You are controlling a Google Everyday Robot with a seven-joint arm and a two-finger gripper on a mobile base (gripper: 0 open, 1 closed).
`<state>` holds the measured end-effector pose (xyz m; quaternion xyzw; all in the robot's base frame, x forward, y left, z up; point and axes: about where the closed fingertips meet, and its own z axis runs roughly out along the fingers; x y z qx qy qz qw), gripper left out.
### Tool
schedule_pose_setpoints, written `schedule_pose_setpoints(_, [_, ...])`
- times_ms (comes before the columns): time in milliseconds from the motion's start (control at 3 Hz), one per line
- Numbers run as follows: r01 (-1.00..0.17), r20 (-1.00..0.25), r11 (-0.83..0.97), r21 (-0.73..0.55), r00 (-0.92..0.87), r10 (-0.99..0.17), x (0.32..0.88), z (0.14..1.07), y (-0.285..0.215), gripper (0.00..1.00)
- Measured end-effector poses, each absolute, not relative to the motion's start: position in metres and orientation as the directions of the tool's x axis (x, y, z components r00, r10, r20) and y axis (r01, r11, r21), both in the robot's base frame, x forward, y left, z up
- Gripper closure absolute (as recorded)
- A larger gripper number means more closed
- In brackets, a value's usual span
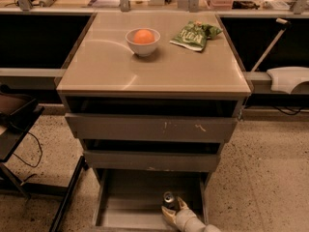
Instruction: Place redbull can into bottom drawer
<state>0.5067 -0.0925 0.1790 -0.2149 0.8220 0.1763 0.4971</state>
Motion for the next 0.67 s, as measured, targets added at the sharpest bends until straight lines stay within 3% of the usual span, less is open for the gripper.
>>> schedule_pose_setpoints(333, [-0.529, -0.893, 0.845, 0.076, -0.413, -0.178, 0.5067, 0.179, -0.0922, 0.0])
schedule_pose_setpoints(667, [-0.529, -0.893, 0.845, 0.076, -0.413, -0.178, 0.5067, 0.179, -0.0922, 0.0])
